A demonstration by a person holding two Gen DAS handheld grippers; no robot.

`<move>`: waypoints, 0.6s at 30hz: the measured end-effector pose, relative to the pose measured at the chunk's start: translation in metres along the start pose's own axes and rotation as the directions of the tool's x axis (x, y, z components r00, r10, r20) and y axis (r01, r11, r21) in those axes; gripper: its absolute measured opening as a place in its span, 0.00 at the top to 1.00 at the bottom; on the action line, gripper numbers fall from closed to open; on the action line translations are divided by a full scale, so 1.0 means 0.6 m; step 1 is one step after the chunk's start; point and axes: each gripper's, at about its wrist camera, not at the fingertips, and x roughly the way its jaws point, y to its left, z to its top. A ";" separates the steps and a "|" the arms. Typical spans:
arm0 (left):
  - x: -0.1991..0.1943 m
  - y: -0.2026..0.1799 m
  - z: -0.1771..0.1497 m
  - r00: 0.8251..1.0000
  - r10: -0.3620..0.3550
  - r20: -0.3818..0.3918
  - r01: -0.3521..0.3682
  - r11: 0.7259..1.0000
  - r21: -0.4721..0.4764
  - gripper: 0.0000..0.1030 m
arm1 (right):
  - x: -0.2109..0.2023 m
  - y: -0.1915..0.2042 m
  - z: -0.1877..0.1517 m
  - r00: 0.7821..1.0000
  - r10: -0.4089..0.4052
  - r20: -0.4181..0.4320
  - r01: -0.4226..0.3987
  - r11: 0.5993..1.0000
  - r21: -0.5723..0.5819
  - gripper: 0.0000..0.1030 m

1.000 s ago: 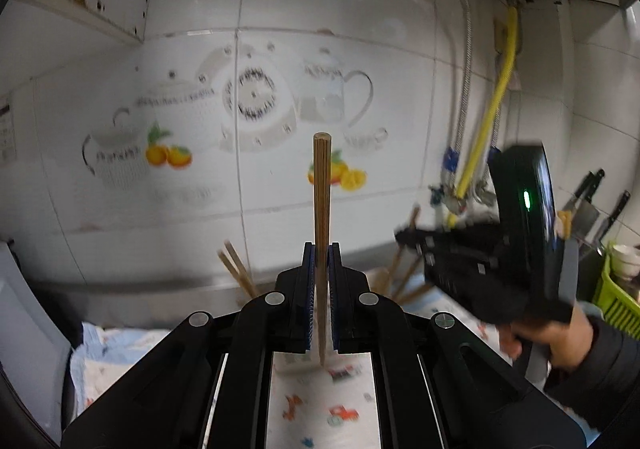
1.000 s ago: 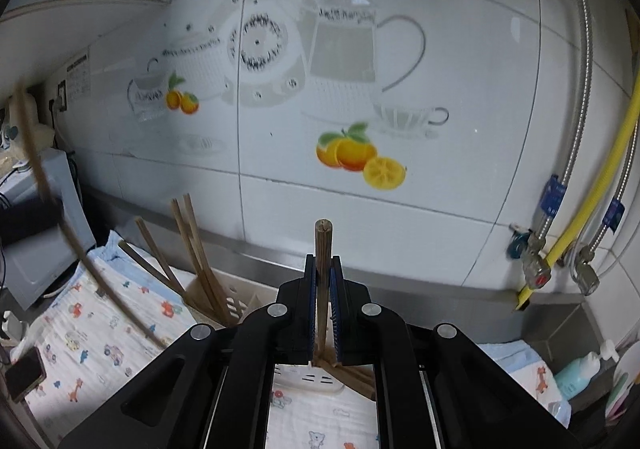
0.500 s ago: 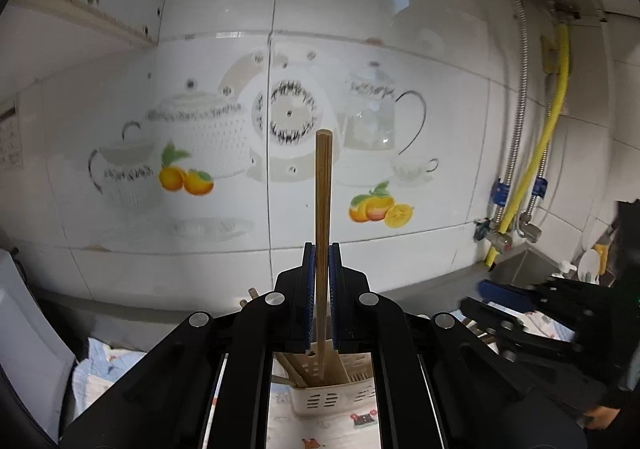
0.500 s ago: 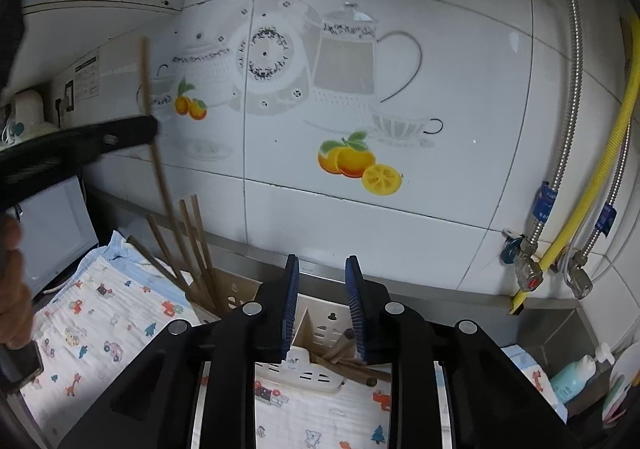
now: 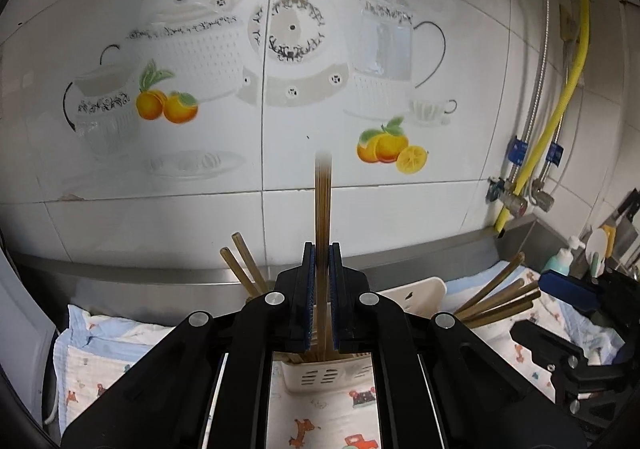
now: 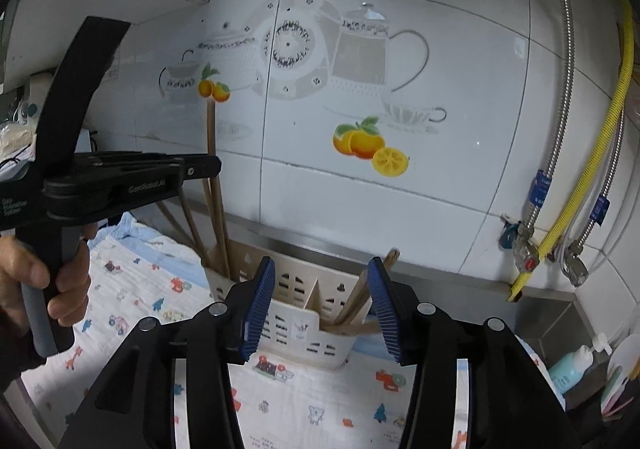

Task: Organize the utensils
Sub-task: 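Lower the left tool's chopstick into the holder and open while the right tool releases its own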

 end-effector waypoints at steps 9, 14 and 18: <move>-0.005 0.005 -0.008 1.000 0.007 -0.013 -0.007 1.000 -0.009 0.92 | -0.016 -0.003 -0.023 1.000 -0.007 -0.020 0.008 1.000 0.022 0.48; -0.031 0.000 -0.011 1.000 0.004 0.001 -0.004 1.000 -0.001 0.75 | -0.026 -0.006 -0.035 1.000 -0.008 -0.028 0.009 0.999 0.046 0.43; -0.060 -0.004 -0.019 1.000 0.004 0.016 -0.005 1.000 0.010 0.64 | -0.039 -0.003 -0.050 0.999 -0.009 -0.037 0.012 0.998 0.069 0.40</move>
